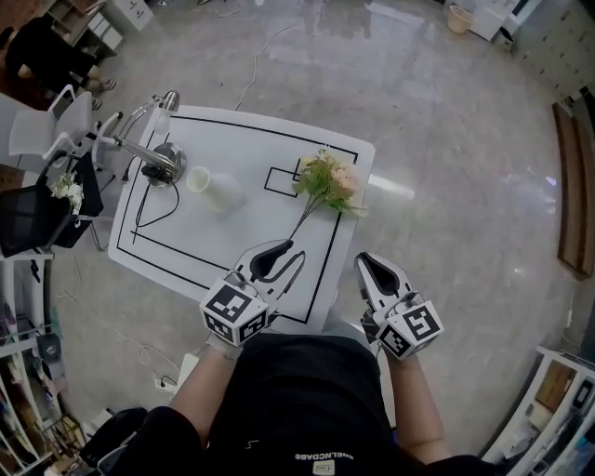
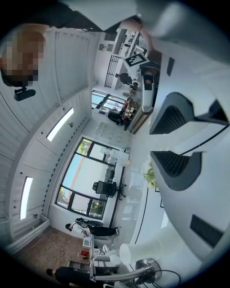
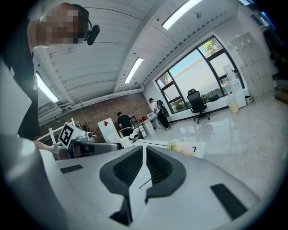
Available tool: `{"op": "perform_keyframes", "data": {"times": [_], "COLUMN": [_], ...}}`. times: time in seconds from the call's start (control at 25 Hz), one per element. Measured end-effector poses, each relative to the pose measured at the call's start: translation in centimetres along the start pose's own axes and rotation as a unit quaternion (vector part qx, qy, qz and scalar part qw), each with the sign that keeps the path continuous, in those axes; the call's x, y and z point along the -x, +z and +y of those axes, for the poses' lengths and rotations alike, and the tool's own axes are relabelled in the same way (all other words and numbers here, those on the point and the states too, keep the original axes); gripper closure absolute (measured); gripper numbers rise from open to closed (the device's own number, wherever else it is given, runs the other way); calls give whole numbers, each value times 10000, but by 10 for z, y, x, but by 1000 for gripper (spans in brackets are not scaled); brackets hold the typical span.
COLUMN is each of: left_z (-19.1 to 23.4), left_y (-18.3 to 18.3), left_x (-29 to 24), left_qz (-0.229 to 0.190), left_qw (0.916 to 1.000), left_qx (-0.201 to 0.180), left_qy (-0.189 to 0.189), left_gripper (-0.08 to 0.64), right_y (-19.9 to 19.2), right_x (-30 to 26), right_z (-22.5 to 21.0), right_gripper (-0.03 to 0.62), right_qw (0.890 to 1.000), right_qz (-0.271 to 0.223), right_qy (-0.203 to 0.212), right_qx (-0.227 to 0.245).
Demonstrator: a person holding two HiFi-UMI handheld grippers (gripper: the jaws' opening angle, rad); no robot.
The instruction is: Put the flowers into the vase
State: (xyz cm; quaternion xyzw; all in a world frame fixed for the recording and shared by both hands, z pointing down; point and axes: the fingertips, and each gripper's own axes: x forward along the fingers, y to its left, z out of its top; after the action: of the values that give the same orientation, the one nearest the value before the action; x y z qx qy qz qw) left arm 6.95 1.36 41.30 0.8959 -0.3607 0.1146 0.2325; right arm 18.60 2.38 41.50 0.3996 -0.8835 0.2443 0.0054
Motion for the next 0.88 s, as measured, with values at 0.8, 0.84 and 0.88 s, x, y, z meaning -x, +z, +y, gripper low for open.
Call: {"op": "perform_keyframes", "data": {"times": [0.8, 0.84, 0.88], "left_z": [85, 88, 90], "left_y": [-10, -12, -13], "left_x": [-101, -107, -113], "left_qz": [881, 909, 932], "left_qw": [9958, 9955, 9953], "left_qx": [-260, -254, -253], "left_qy": [-50, -62, -72], "left_gripper": [322, 318, 313], "right_y": [-5, -5, -7], "right_x": [-30, -30, -30], "right_z": [-14, -14, -14], "right_gripper": [578, 578, 578], "right_qw": [9957, 9953, 9950], "right_qz": [37, 46, 67], "right_qy": [-872, -907, -937], "right_qx": [-317, -341, -349]}}
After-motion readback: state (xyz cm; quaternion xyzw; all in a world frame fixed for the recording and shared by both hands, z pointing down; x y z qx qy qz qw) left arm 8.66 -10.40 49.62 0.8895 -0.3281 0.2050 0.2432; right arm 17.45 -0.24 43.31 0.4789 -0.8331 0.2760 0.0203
